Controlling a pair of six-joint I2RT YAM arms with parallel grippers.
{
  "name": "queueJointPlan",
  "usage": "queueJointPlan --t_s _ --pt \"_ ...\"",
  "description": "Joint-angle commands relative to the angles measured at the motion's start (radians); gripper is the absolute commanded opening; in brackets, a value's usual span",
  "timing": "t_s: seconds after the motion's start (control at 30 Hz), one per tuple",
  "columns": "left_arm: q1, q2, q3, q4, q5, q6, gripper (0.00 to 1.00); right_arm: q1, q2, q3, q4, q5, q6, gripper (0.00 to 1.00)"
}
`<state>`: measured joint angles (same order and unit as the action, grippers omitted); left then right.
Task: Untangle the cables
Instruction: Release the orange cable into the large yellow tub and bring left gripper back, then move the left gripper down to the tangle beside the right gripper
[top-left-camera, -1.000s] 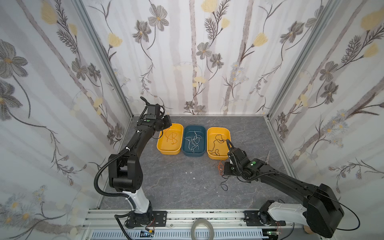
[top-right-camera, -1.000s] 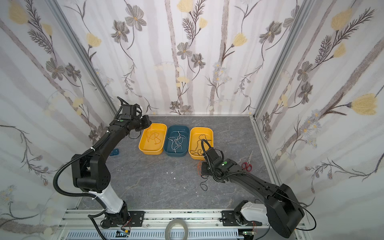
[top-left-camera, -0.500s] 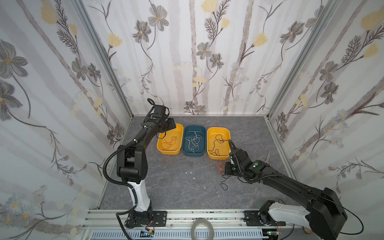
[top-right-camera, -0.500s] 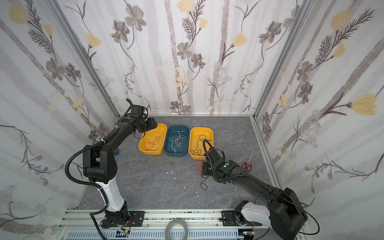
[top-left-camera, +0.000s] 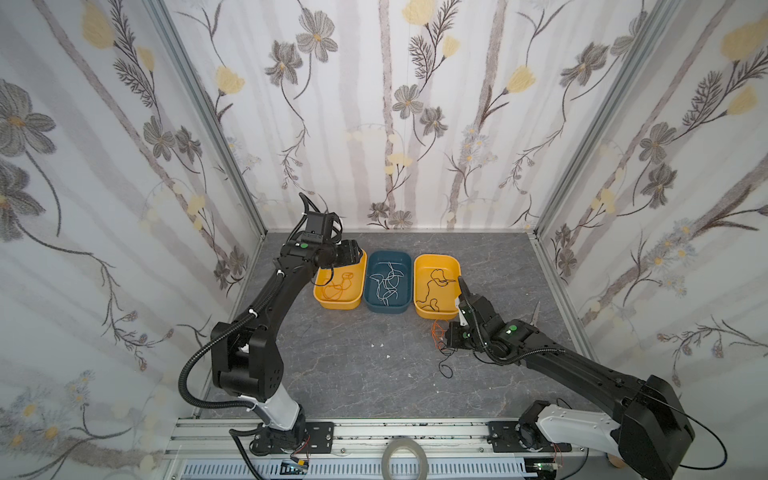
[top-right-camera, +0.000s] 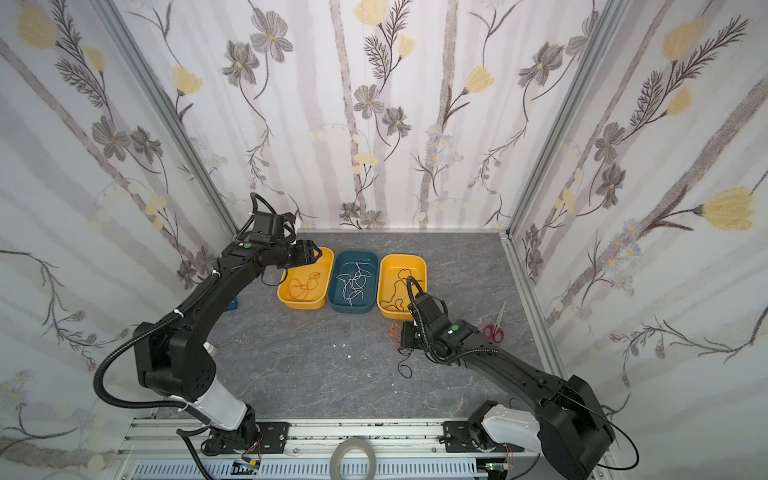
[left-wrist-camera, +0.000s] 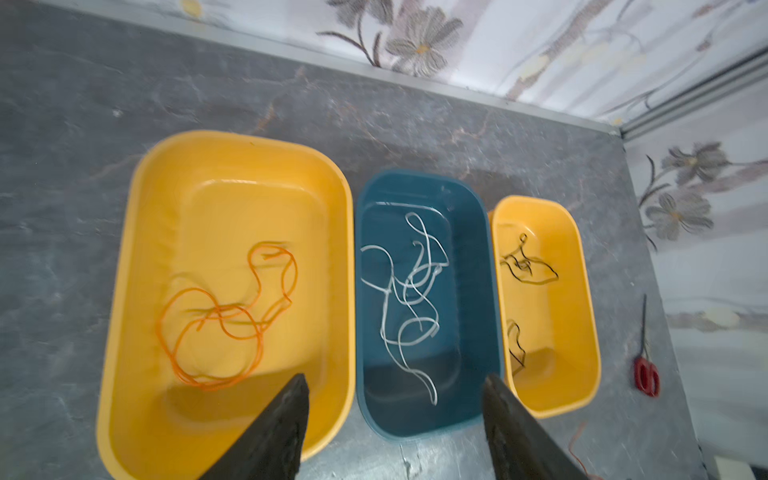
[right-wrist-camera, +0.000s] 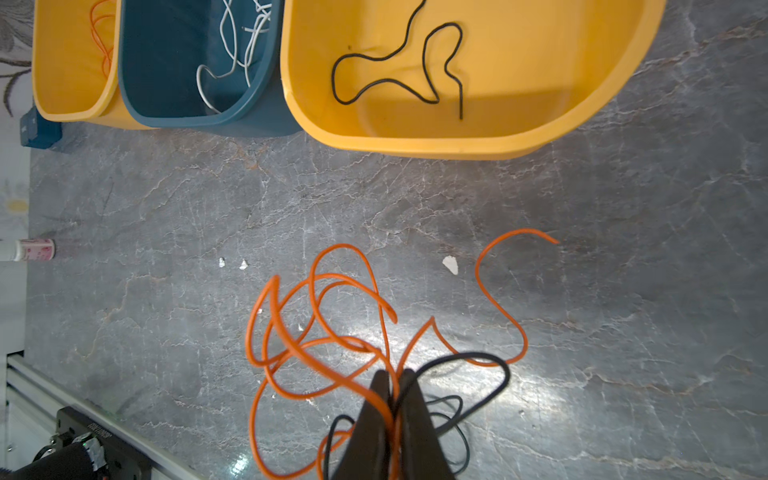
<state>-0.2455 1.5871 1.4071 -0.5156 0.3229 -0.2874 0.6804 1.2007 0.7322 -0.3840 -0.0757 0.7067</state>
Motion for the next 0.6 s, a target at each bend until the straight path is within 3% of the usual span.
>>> queueJointPlan --t_s 0.0,0.17,0.27,0.57 --pt "-0.028 -0.082 -0.139 0.126 0.093 -0.072 0.67 -0.001 0.032 -0.001 0.079 -0.101 0.021 0.11" --pt "-0.134 -0.177 -0.328 0.234 0.125 -0.159 0.67 0.002 0.104 -0.007 0.119 -0.128 0.027 0.14" --pt "-0.212 -0.207 -0.419 0.298 0.131 -0.204 0.67 0.008 0.130 -0.005 0.132 -0.140 0.027 0.23" --pt "-0.387 -0.192 -0.616 0.520 0.137 -0.301 0.66 0.033 0.079 -0.017 0.031 -0.042 0.016 0.30"
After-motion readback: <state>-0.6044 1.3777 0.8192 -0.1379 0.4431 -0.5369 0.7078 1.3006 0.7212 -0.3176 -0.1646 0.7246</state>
